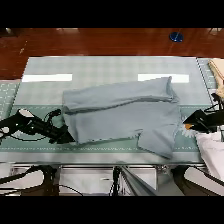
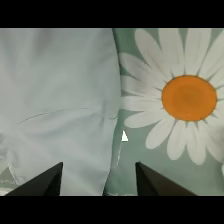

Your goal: Fold the shirts.

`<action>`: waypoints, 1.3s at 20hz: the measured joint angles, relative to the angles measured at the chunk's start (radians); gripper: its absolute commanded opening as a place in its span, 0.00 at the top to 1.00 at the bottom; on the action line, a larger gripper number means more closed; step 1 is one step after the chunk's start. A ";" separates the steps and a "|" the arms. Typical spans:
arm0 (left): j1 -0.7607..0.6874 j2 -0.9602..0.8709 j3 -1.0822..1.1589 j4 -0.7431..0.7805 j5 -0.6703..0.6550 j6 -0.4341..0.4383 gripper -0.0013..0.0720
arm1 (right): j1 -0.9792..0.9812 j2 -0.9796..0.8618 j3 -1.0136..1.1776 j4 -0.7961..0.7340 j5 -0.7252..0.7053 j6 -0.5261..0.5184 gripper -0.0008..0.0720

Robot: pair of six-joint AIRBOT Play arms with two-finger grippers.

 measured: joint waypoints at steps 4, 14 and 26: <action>0.000 0.000 0.000 0.002 -0.001 0.005 0.95 | -0.005 0.000 -0.101 0.034 -0.105 -0.012 0.35; 0.000 0.000 0.001 0.003 -0.006 0.027 0.95 | 0.035 0.005 -0.245 0.111 -0.293 -0.024 0.96; -0.003 0.424 0.129 -0.267 0.037 0.002 0.95 | 0.065 0.365 -0.030 0.434 -0.270 -0.155 0.97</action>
